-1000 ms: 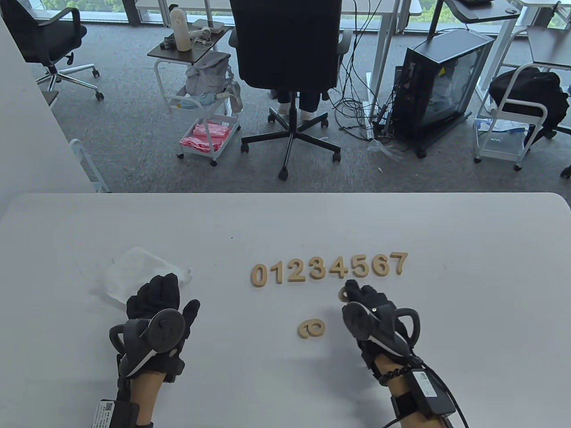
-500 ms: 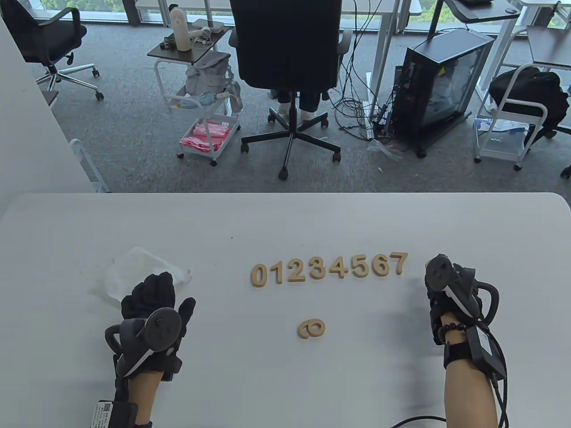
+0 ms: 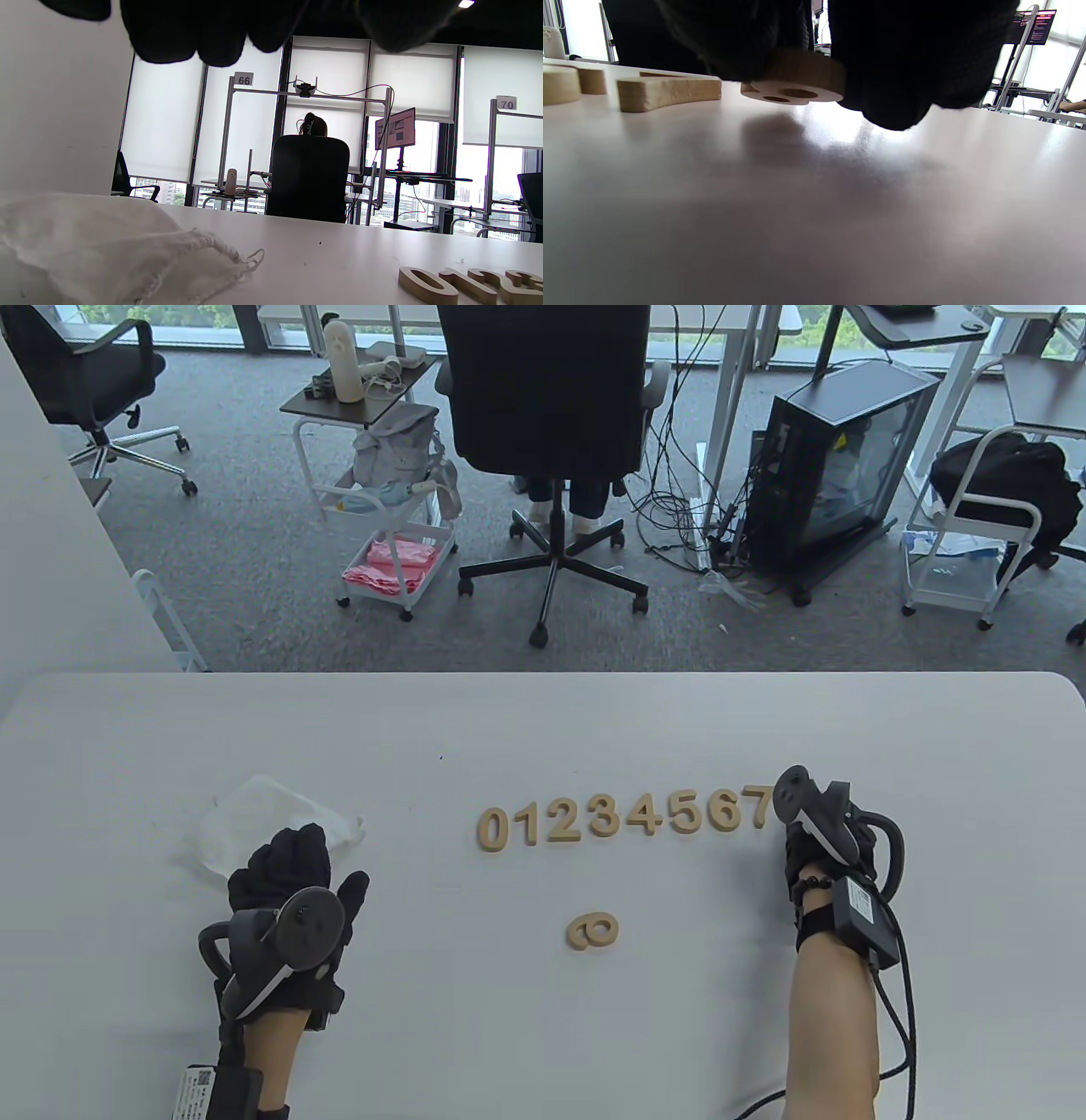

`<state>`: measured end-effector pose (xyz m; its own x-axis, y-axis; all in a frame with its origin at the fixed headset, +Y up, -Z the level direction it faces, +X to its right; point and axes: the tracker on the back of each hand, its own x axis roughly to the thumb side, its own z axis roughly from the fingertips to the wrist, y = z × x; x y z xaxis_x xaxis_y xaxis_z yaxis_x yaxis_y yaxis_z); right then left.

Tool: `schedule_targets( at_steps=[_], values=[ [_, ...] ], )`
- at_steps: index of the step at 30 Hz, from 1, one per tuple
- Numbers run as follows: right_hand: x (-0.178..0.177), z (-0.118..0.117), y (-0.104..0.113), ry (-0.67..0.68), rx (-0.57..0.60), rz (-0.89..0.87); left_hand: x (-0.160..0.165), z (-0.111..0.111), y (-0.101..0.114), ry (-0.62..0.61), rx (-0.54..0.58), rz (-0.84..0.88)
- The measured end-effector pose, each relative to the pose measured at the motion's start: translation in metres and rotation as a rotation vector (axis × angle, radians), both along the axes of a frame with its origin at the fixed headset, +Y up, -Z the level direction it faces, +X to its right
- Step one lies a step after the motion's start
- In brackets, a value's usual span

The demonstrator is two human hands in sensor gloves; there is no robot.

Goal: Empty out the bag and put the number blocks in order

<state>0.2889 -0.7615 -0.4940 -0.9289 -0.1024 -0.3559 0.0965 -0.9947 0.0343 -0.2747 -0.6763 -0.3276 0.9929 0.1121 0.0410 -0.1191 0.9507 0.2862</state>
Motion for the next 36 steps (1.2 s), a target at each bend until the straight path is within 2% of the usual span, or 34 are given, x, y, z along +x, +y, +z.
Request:
schedule_targets(
  at_steps=[13, 20, 23, 27, 29, 33, 36],
  values=[
    [-0.011, -0.013, -0.006, 0.013, -0.062, -0.002, 0.001, 0.000, 0.000, 0.005, -0.007, -0.006],
    [-0.010, -0.006, 0.005, 0.002, -0.053, -0.040, 0.001, 0.000, 0.000, 0.004, -0.009, -0.003],
    [-0.013, 0.003, 0.021, 0.038, -0.006, -0.039, 0.001, 0.000, 0.001, -0.002, -0.007, 0.000],
    [-0.031, 0.022, 0.050, 0.137, 0.085, -0.099, 0.004, 0.002, 0.003, -0.017, 0.005, -0.003],
    [-0.048, 0.035, 0.064, 0.257, 0.099, -0.146, 0.006, 0.002, 0.003, -0.027, 0.006, 0.000],
    [-0.098, 0.067, 0.086, 0.481, 0.137, -0.180, 0.010, 0.004, 0.005, -0.047, 0.014, 0.002],
    [-0.137, 0.090, 0.091, 0.618, 0.113, -0.175, 0.013, 0.005, 0.005, -0.065, 0.015, 0.003]
  ],
)
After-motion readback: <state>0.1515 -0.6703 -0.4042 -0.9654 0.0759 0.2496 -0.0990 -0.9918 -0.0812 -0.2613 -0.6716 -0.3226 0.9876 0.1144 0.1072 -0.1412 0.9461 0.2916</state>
